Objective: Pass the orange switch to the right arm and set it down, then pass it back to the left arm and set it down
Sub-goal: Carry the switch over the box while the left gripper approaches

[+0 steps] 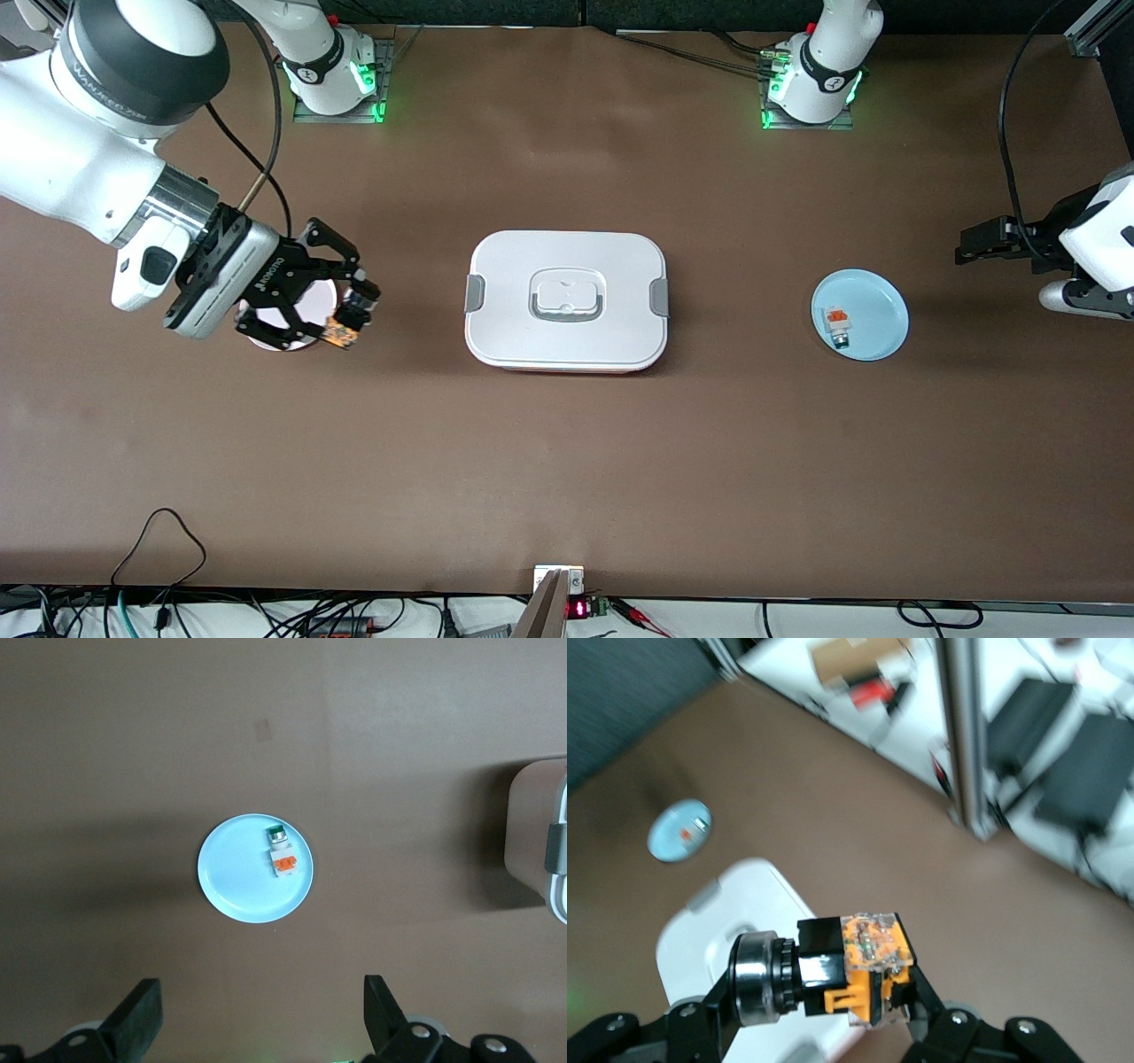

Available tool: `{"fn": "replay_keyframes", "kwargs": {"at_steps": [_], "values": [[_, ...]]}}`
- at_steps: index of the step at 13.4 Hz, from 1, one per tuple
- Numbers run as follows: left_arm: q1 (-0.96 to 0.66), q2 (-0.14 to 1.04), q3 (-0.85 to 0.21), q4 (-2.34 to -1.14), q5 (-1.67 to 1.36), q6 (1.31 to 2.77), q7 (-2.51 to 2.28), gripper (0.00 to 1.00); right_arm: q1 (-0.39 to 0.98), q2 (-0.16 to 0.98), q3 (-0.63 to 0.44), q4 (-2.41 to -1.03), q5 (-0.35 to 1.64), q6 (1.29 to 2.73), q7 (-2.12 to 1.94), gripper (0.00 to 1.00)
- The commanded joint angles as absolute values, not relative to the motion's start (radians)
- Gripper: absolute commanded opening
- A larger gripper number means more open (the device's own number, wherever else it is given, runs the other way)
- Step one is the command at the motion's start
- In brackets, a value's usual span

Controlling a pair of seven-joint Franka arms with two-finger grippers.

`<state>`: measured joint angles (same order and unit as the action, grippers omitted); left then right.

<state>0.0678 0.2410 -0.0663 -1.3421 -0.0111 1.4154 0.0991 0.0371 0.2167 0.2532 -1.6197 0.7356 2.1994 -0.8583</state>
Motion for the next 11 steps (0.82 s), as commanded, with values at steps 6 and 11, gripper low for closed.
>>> {"fn": "replay_keyframes", "kwargs": {"at_steps": [6,11], "values": [[0.071,0.207,-0.067,-1.385,-0.012,1.396,0.118,1.0,0.135,0.288,0.294,-1.605,1.172,2.237,-1.383,0.32],[0.061,0.21,-0.077,-1.381,-0.024,1.309,0.123,1.0,0.182,0.337,0.337,-1.603,1.399,2.259,-1.591,0.29]]}}
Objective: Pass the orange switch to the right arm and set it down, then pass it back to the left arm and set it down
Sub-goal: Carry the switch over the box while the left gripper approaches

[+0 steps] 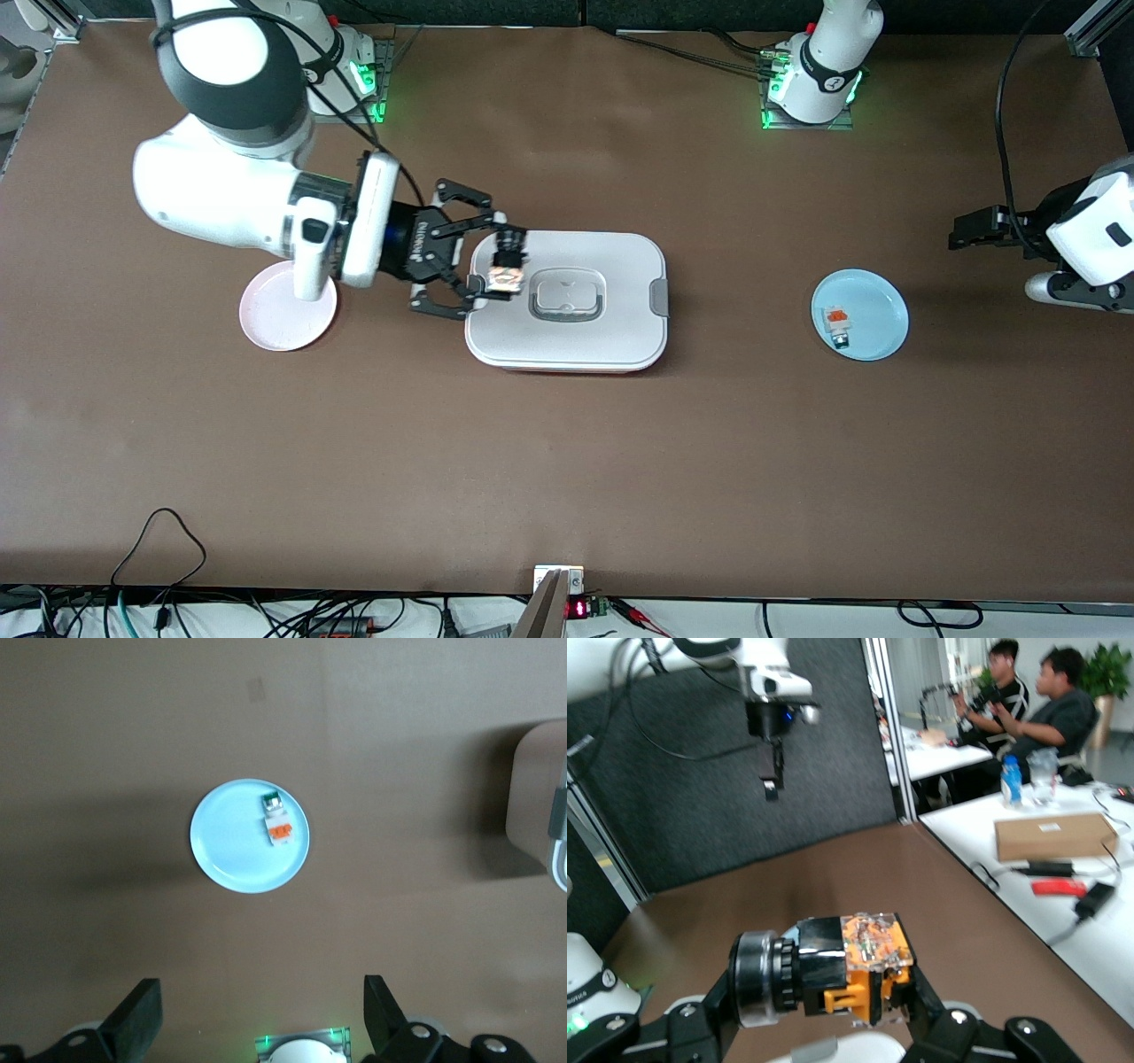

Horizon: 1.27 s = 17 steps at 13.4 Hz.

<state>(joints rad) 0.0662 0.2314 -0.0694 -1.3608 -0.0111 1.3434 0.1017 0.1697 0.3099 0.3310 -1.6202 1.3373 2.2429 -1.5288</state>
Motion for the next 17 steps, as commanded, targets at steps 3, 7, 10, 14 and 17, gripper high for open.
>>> {"fn": "replay_keyframes", "kwargs": {"at_steps": [3,7,10,14,17], "values": [[0.061,0.232,-0.104,-1.405,-0.257,1.299,0.138,1.0,0.23,0.406,0.337,-1.522,1.417,2.279,-1.597,0.29],[0.104,0.28,-0.103,-1.534,-0.833,1.307,0.107,1.0,0.331,0.492,0.337,-1.419,1.446,2.402,-1.594,0.28],[0.112,0.371,-0.103,-1.559,-1.199,1.342,0.121,1.0,0.403,0.563,0.334,-1.33,1.474,2.479,-1.591,0.28],[0.081,0.388,-0.117,-1.565,-1.399,1.538,0.121,1.0,0.42,0.589,0.334,-1.295,1.476,2.494,-1.58,0.28],[-0.033,0.393,-0.12,-1.563,-1.472,1.713,0.136,1.0,0.422,0.604,0.334,-1.269,1.499,2.494,-1.577,0.28]]}}
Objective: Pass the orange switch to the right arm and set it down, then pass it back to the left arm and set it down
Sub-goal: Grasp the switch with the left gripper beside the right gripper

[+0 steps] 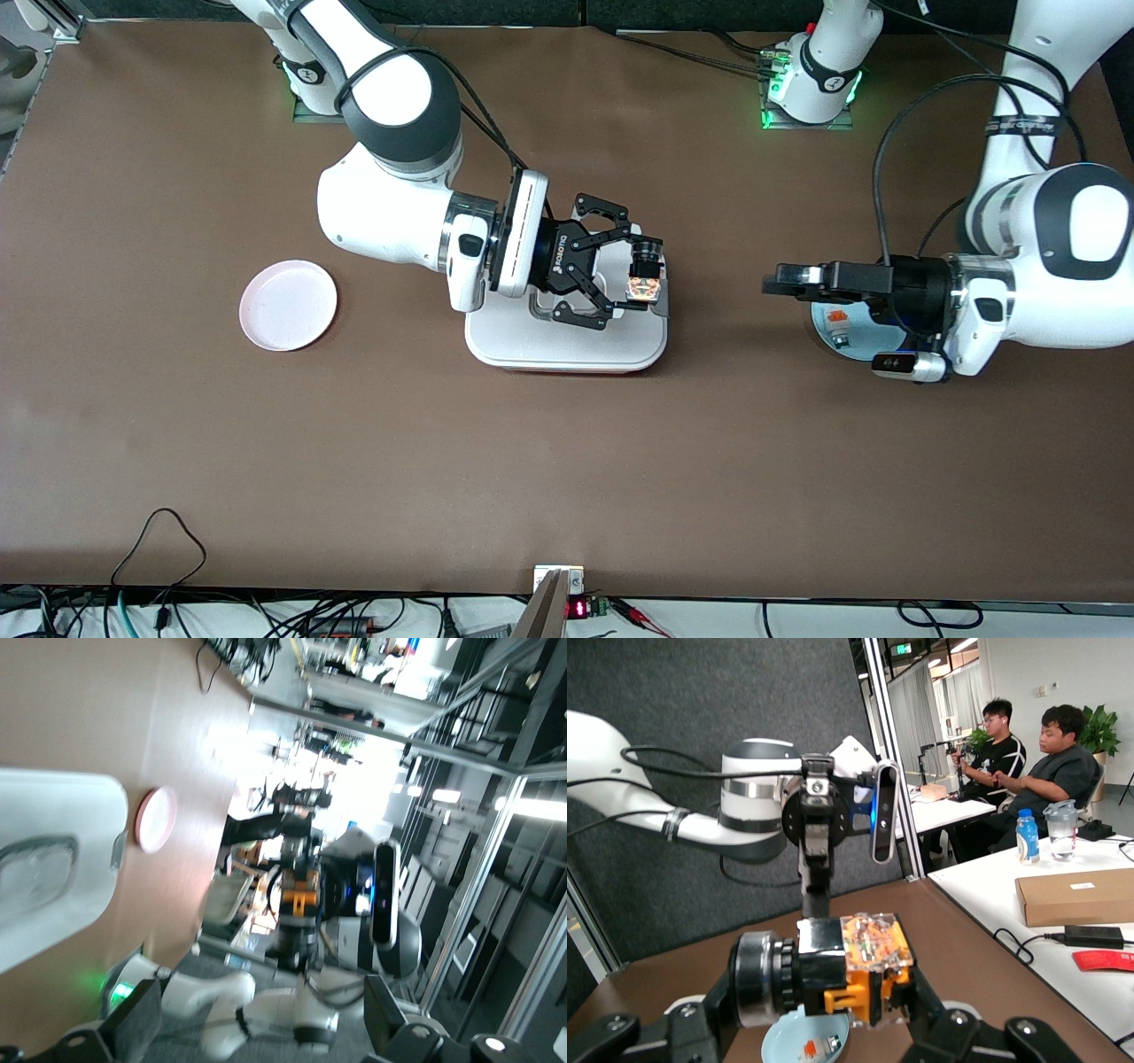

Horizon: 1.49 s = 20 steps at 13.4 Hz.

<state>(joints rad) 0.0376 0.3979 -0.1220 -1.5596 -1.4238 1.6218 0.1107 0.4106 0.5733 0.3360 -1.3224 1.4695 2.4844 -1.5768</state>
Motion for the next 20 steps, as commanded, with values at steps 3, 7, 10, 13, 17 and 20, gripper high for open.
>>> {"fn": "replay_keyframes", "kwargs": {"at_steps": [3,7,10,13,17,20], "values": [[-0.124,0.408,-0.12,-1.548,-1.514,1.833,0.133,1.0,0.423,0.606,0.333,-1.269,1.499,2.494,-1.577,0.28],[-0.143,0.407,-0.12,-1.546,-1.529,1.856,0.118,1.0,0.425,0.607,0.333,-1.27,1.497,2.494,-1.577,0.28],[-0.147,0.403,-0.121,-1.543,-1.528,1.856,0.072,0.77,0.425,0.607,0.333,-1.27,1.499,2.494,-1.577,0.28],[-0.15,0.397,-0.126,-1.525,-1.529,1.856,0.025,0.61,0.426,0.607,0.331,-1.27,1.499,2.494,-1.577,0.28],[-0.15,0.387,-0.127,-1.526,-1.526,1.856,0.02,0.16,0.426,0.607,0.331,-1.272,1.497,2.494,-1.578,0.28],[-0.15,0.387,-0.127,-1.526,-1.523,1.856,0.02,0.06,0.426,0.607,0.331,-1.275,1.499,2.494,-1.578,0.32]]}}
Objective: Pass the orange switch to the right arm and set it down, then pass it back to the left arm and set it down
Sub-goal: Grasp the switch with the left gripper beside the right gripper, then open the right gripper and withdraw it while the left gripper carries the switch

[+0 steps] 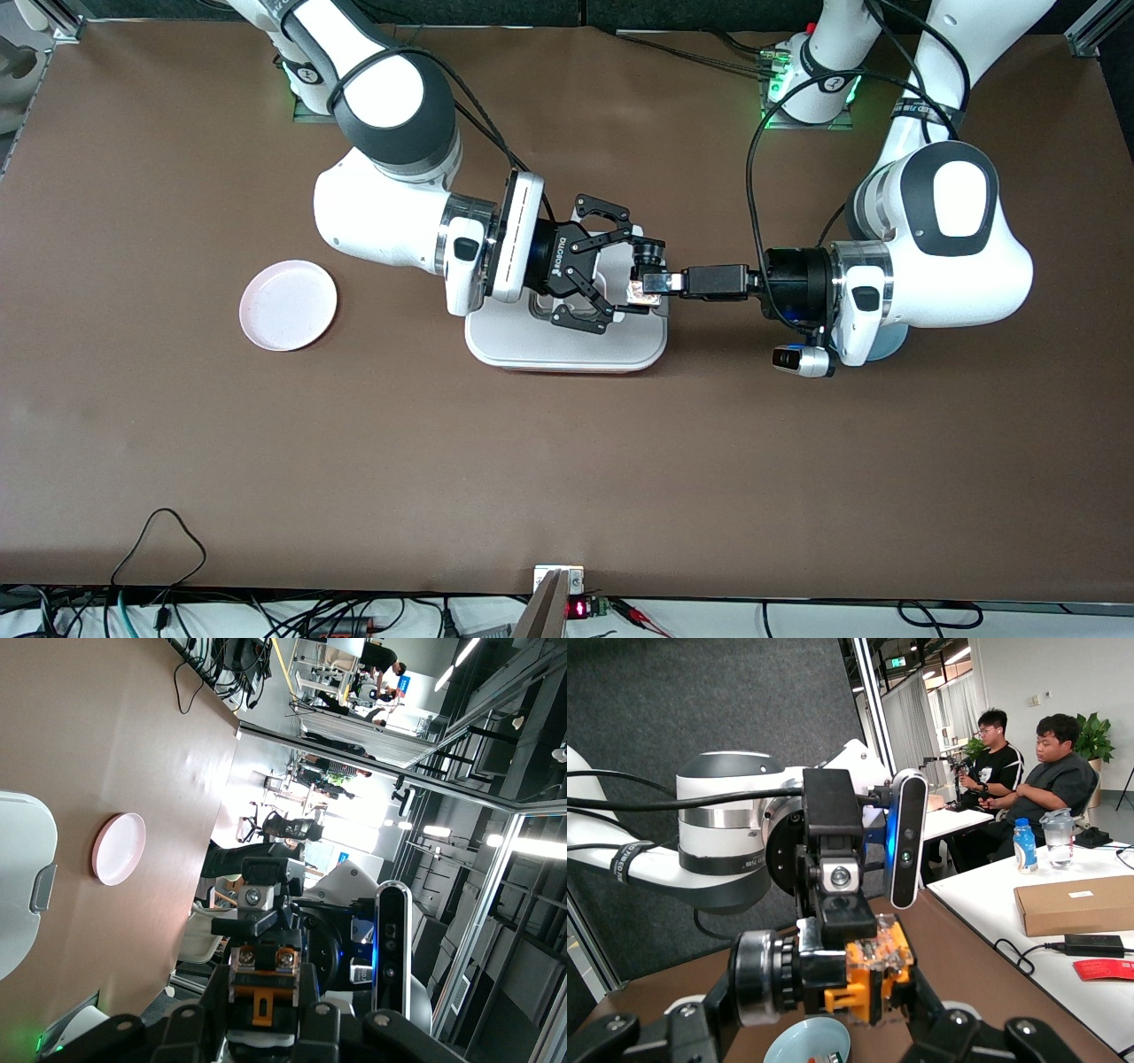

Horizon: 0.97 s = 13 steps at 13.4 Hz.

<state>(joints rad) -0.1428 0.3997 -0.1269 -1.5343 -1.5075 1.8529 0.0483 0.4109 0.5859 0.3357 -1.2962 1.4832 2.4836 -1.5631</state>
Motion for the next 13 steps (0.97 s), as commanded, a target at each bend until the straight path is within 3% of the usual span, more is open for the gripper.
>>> {"fn": "replay_keyframes", "kwargs": {"at_steps": [1,2,8,13], "values": [[-0.15,0.387,-0.127,-1.526,-1.523,1.856,0.02,0.06,0.426,0.607,0.331,-1.278,1.506,2.494,-1.575,0.5],[-0.15,0.387,-0.127,-1.526,-1.523,1.856,0.02,0.06,0.428,0.607,0.331,-1.279,1.526,2.493,-1.575,0.99],[-0.149,0.388,-0.123,-1.525,-1.508,1.852,0.028,0.06,0.413,0.595,0.328,-1.282,1.548,2.491,-1.574,1.0],[-0.15,0.391,-0.127,-1.474,-1.033,1.773,0.037,0.07,0.296,0.485,0.327,-1.416,1.537,2.467,-1.586,1.0]]}}
